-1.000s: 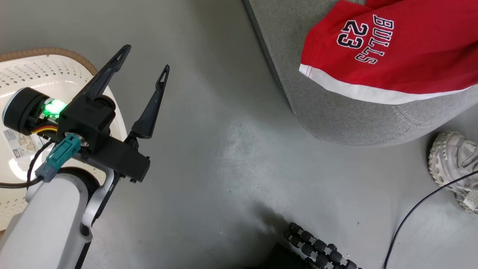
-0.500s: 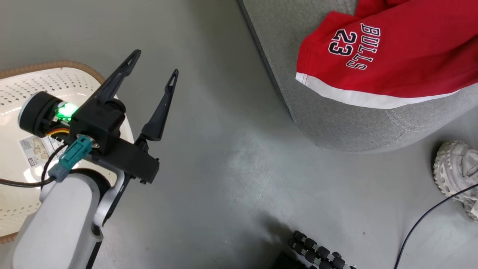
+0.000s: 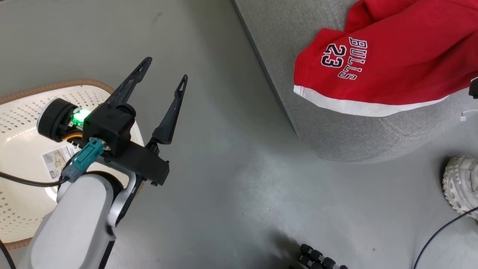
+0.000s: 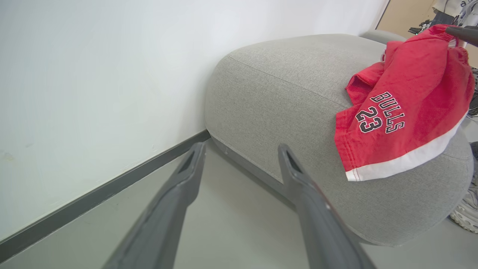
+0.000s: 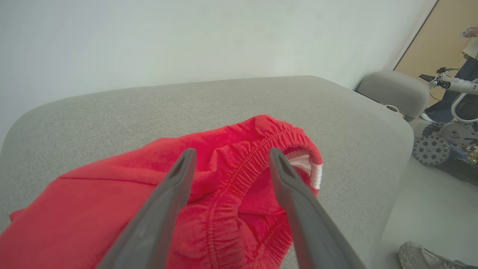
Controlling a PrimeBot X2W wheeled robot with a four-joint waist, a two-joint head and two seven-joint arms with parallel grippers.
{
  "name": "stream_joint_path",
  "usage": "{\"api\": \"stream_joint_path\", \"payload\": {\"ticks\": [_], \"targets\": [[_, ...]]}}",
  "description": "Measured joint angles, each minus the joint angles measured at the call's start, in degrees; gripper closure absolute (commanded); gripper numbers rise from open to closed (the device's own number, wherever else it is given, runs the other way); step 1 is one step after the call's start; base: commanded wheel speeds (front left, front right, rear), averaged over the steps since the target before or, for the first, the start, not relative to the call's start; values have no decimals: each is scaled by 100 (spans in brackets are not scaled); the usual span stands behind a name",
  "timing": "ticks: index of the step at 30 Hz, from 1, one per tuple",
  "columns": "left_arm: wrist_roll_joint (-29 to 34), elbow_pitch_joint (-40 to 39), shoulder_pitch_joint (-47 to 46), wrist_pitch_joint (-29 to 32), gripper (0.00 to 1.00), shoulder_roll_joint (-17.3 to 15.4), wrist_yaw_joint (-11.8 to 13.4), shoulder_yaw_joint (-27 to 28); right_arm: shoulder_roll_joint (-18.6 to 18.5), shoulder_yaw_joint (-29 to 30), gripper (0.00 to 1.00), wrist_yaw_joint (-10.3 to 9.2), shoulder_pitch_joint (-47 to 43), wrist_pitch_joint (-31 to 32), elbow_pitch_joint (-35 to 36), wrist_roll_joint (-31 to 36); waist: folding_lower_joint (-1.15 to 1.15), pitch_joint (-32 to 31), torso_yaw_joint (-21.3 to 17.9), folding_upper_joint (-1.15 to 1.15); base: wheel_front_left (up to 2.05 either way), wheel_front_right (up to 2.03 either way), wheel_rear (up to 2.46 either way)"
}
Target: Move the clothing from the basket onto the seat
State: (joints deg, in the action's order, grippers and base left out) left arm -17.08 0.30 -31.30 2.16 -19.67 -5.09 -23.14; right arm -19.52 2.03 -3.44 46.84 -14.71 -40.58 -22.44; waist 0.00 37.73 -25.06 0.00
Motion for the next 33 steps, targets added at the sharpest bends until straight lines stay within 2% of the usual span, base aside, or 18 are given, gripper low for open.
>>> {"api": "stream_joint_path", "payload": {"ticks": [4,15,33], "targets": [[-41,215,7,-138,0,138,3,-34,4,-73,0,96,-53,0,144,110,0,-233,61,0,0,0,0],[-103,647,19,-487,0,465,114,-18,-20,-215,0,177,-64,0,538,311,0,-798,357,0,0,0,0],[-323,1248,255,-964,0,723,466,277,319,-724,0,499,-310,0,1061,485,0,-1601,1218,0,0,0,0]]}}
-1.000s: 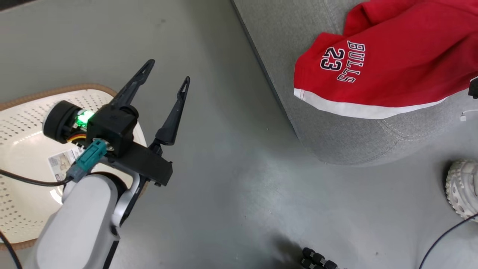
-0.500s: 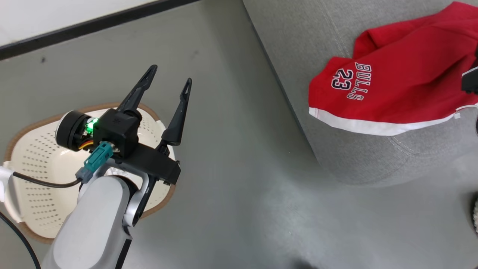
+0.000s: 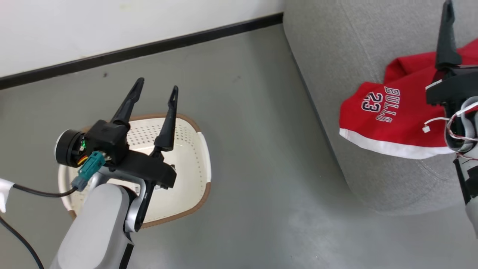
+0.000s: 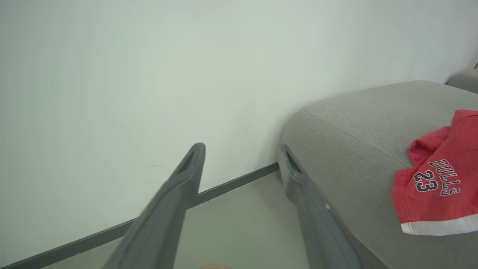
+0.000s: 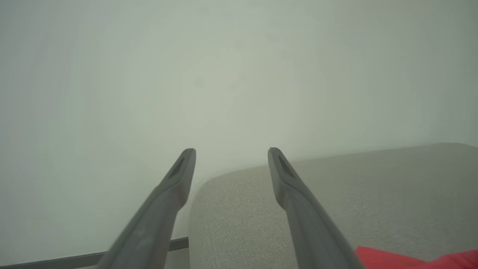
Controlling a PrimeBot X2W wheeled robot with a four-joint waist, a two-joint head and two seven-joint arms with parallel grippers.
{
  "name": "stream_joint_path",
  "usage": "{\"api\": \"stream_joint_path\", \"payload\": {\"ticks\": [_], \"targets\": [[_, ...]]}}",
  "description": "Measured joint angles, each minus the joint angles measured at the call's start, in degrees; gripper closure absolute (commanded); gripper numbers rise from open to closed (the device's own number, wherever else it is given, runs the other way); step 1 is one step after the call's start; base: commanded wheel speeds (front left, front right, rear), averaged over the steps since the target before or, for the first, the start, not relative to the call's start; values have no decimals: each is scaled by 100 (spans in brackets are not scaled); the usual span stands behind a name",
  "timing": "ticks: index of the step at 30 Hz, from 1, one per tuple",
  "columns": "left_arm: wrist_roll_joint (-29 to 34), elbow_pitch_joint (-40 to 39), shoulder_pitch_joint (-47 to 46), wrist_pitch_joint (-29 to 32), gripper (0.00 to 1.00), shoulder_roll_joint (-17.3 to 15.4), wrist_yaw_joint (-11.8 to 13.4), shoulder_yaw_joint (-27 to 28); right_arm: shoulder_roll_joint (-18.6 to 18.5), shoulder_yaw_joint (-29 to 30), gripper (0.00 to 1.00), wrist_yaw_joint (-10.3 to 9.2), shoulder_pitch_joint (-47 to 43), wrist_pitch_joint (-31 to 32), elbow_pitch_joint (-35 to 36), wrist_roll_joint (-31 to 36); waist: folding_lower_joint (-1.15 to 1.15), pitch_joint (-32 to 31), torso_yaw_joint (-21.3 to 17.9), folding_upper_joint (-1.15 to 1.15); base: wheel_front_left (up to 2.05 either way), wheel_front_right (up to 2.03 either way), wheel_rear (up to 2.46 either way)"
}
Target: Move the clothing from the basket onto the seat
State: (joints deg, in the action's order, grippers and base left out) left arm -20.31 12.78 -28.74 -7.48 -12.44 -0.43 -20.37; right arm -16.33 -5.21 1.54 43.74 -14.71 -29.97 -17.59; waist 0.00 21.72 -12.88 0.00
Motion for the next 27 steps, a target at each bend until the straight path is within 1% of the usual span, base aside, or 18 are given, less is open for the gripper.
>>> {"api": "stream_joint_path", "payload": {"ticks": [6,10,12,14,17,27], "targets": [[-38,171,142,-179,0,0,107,155,235,-229,0,76,-115,0,57,58,0,-269,275,0,0,0,0],[-82,278,258,-283,0,1,179,240,318,-344,0,131,-236,0,52,59,0,-462,430,0,0,0,0],[-94,300,328,-316,0,-12,204,307,368,-404,0,149,-313,0,54,59,1,-557,502,0,0,0,0],[-96,300,423,-344,0,-7,297,334,441,-472,0,156,-399,0,54,60,0,-648,570,0,0,0,0],[-104,302,592,-383,0,-21,322,403,536,-563,0,199,-501,0,57,93,1,-781,660,0,0,0,0],[-129,359,1020,-510,0,-40,505,695,765,-798,0,208,-1033,0,113,121,0,-1195,857,0,0,0,0]]}}
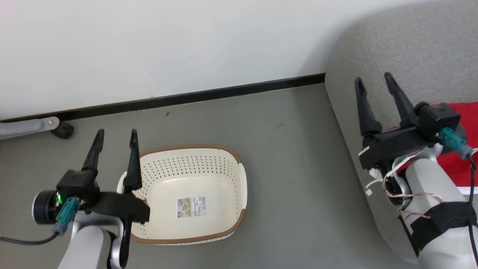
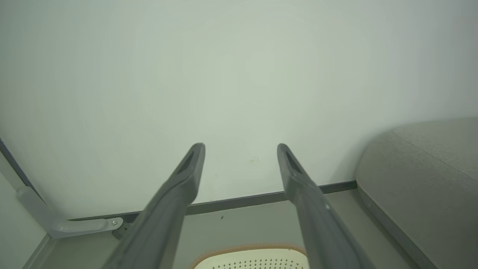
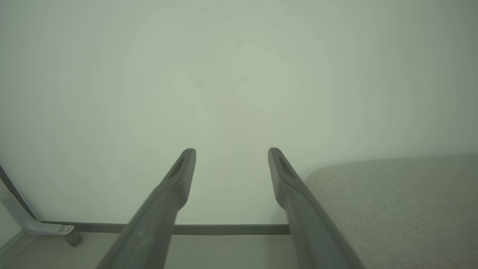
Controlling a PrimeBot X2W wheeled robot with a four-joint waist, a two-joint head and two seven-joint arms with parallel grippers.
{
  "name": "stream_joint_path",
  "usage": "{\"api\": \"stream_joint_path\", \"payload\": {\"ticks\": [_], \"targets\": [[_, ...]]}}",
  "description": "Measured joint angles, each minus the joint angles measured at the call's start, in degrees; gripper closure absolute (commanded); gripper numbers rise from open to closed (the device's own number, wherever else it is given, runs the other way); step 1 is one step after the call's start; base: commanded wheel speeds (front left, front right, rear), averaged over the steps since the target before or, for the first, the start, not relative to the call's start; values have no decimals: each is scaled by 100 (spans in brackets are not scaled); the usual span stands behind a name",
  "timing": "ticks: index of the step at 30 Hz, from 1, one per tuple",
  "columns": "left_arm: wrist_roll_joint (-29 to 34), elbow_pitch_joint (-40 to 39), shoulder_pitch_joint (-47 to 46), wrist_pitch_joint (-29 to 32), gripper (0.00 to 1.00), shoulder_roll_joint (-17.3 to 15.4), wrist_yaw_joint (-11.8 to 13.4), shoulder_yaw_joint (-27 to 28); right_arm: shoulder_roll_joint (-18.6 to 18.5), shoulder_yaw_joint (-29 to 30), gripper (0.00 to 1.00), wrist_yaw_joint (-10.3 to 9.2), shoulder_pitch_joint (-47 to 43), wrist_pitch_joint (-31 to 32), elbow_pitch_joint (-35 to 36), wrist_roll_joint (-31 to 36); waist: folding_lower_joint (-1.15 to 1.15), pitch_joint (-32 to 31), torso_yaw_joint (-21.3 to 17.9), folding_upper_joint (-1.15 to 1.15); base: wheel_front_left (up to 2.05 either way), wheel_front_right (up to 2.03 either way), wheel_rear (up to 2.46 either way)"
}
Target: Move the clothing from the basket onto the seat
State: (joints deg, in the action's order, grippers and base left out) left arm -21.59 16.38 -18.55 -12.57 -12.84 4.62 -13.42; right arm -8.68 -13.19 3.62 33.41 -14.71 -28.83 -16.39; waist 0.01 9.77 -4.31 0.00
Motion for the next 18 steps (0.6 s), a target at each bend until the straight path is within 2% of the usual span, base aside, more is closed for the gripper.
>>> {"api": "stream_joint_path", "payload": {"ticks": [18], "targets": [[16,-12,1058,-111,0,-65,153,394,142,-104,0,-10,-1022,1,234,15,0,-586,96,0,0,0,0]]}}
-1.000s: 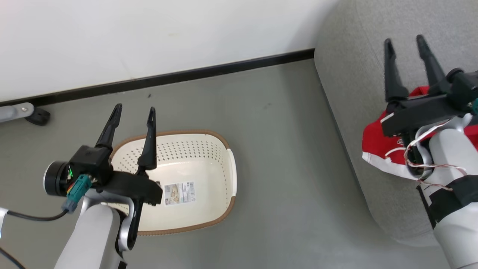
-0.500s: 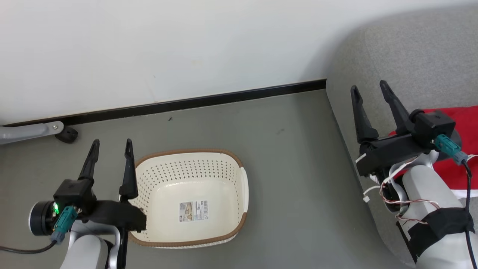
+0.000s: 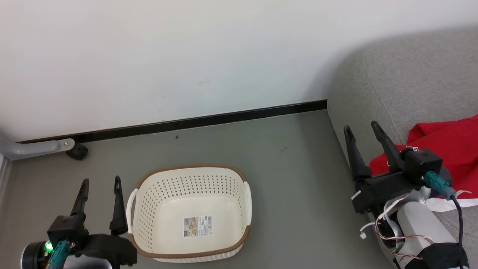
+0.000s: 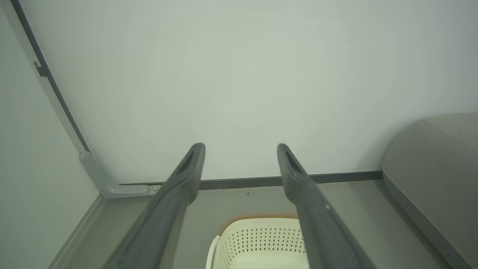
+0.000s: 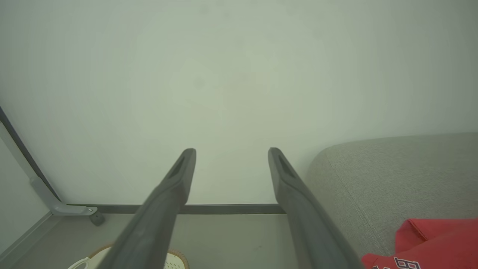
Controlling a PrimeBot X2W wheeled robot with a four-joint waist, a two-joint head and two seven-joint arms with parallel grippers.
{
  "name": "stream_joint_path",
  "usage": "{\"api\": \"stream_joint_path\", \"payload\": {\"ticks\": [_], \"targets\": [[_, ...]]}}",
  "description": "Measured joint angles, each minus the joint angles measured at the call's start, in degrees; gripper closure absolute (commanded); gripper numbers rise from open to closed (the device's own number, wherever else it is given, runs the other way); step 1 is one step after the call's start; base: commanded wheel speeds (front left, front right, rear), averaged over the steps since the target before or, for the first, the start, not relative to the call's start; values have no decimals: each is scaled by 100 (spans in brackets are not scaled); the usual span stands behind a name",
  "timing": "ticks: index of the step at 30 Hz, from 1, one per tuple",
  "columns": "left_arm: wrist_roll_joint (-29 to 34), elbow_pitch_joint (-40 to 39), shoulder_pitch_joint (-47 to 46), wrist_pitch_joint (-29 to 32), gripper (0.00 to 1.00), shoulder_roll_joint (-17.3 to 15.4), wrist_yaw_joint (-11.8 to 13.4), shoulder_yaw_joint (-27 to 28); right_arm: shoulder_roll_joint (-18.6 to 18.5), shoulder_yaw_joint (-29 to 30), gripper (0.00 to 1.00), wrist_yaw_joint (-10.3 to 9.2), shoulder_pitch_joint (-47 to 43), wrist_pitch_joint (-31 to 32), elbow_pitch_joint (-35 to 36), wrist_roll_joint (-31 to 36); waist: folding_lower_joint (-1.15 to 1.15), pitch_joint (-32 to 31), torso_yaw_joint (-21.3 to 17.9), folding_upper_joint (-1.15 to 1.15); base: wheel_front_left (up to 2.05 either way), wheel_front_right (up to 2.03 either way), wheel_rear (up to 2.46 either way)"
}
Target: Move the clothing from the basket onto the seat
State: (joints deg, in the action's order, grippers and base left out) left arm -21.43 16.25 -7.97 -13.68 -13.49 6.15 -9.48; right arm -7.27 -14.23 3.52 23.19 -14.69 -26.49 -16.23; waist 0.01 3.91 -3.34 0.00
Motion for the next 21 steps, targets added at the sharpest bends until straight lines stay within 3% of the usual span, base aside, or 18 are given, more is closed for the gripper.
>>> {"api": "stream_joint_path", "payload": {"ticks": [11,21], "targets": [[48,0,543,-14,0,22,49,372,67,-49,0,-58,-494,0,138,0,0,-261,50,0,0,0,0],[202,-151,971,-55,0,140,94,650,170,-193,0,-227,-1011,0,205,26,0,-361,40,1,0,0,0]]}}
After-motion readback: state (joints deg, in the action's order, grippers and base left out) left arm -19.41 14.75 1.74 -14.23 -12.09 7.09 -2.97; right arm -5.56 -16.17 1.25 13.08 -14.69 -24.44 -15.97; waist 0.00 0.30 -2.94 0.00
